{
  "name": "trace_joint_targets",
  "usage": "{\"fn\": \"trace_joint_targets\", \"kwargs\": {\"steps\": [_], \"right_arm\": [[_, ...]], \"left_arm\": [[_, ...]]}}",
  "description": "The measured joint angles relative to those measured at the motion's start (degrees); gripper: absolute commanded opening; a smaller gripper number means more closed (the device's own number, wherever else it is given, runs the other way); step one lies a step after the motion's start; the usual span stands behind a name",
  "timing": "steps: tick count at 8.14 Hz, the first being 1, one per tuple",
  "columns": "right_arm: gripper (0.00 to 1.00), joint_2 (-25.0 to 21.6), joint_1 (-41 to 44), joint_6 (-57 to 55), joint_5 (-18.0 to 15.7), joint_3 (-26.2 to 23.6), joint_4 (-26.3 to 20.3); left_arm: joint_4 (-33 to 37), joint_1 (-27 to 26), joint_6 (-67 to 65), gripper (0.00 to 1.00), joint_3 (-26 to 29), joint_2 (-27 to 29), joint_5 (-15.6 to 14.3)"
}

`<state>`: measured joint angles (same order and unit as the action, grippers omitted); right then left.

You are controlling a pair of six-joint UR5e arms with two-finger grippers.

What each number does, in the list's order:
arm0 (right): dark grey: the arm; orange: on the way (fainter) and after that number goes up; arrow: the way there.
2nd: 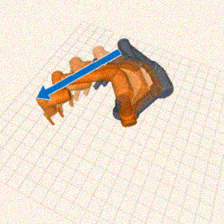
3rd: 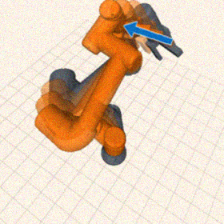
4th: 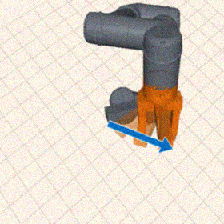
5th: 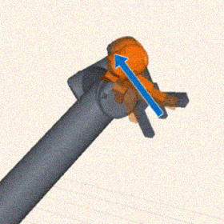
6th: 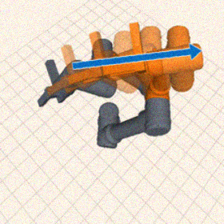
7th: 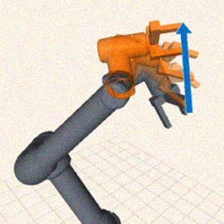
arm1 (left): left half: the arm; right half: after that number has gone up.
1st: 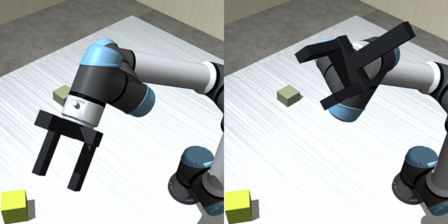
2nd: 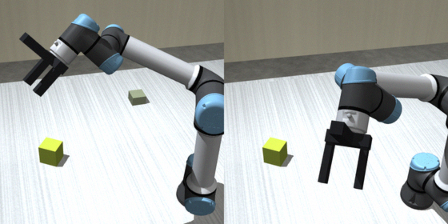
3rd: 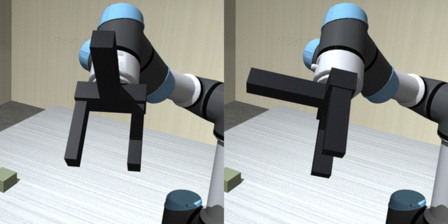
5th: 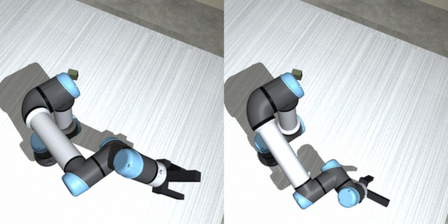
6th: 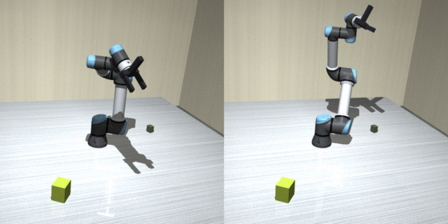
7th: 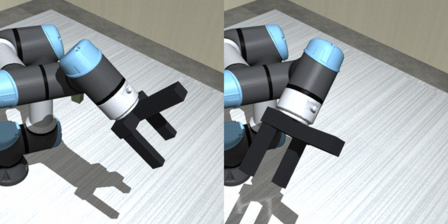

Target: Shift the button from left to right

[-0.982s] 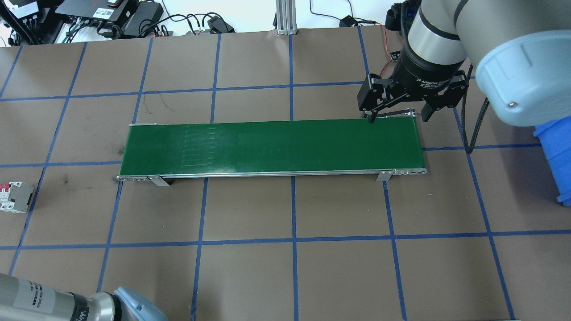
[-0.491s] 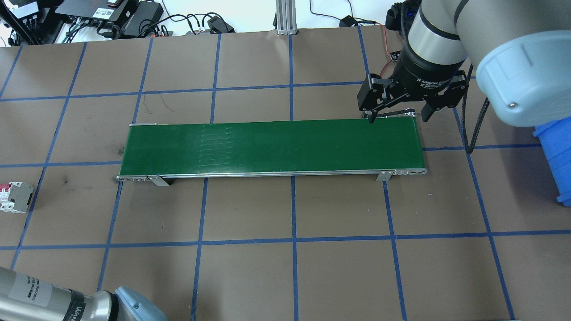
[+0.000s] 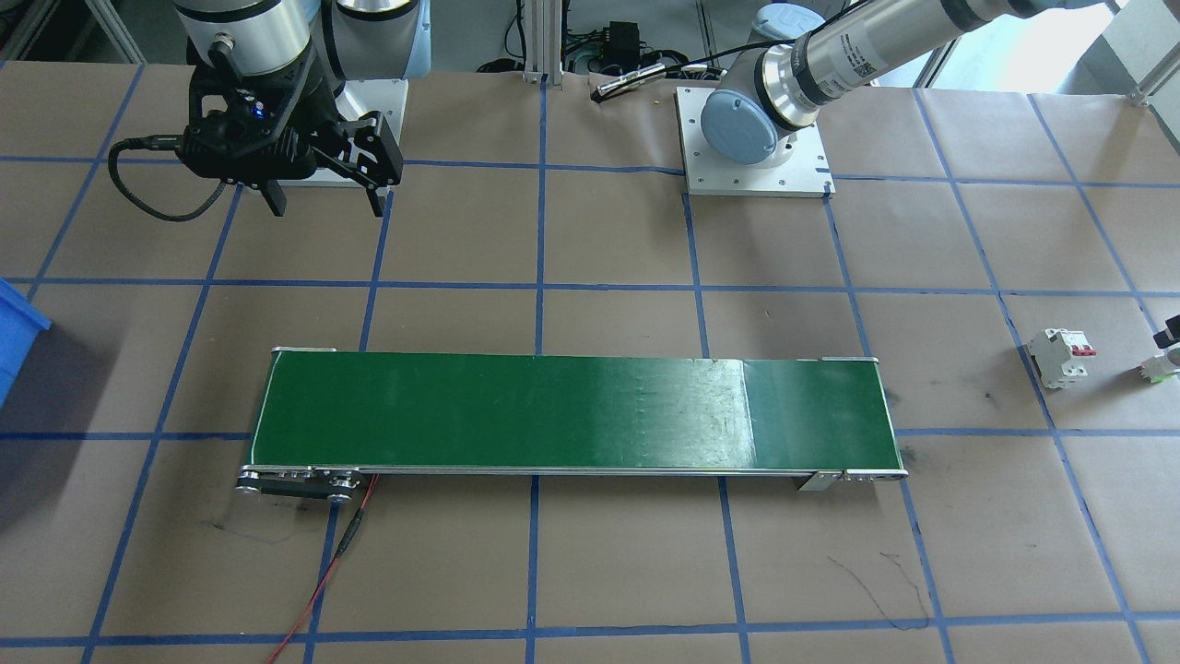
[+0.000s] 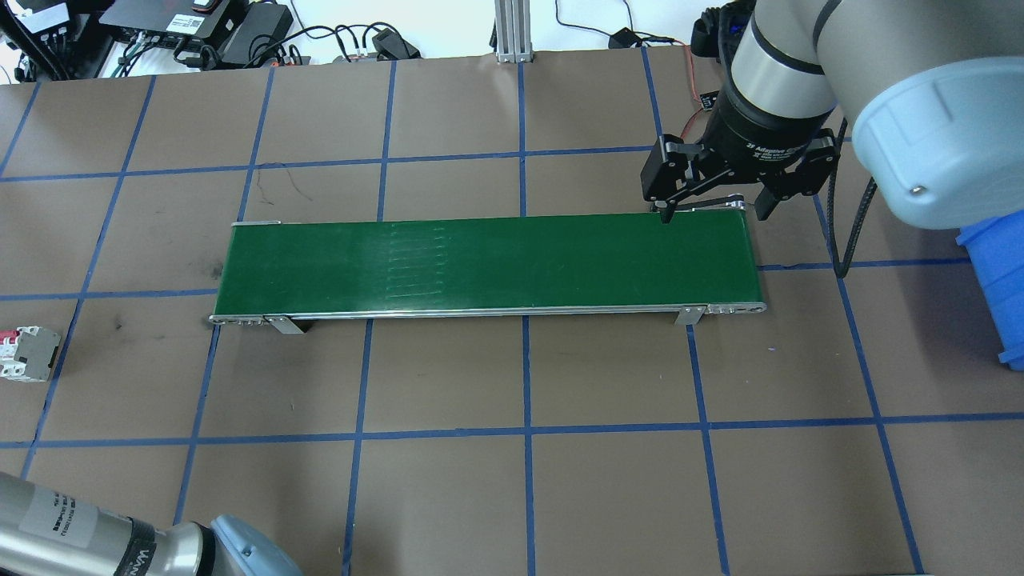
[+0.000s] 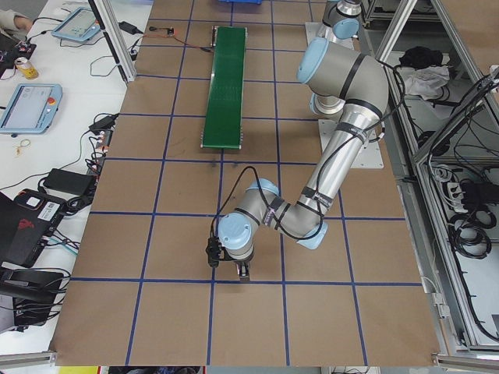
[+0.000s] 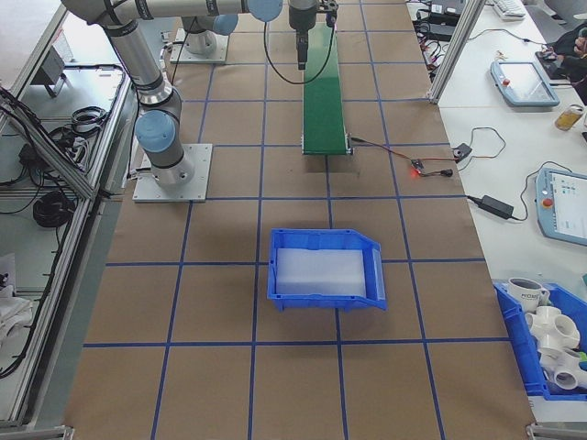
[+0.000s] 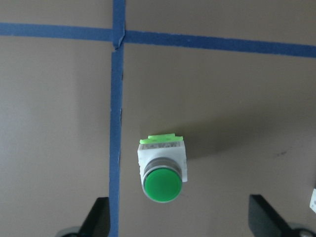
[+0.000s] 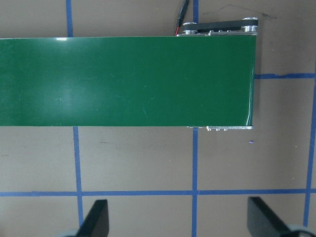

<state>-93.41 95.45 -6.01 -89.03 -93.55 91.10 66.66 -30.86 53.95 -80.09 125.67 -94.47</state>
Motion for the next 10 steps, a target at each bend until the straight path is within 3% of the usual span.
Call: {"fn": "trace_joint_targets", "kwargs": {"steps": [5,7,10], "right_arm": [[1.00,0.0,0.0,-0.1,0.1,-0.4,0.0],[1.00,0.0,0.0,-0.1,0.1,-0.4,0.0],[1.00,0.0,0.0,-0.1,0.1,-0.4,0.0]], "left_arm": [[-5.4,-0.5,4.7,1.00,-0.1,2.5,0.2],[-5.6,-0.5,5.1,1.00,-0.2,2.5,2.2],[-5.5,-0.5,5.6,0.81,-0.3,2.4,3.0]]}}
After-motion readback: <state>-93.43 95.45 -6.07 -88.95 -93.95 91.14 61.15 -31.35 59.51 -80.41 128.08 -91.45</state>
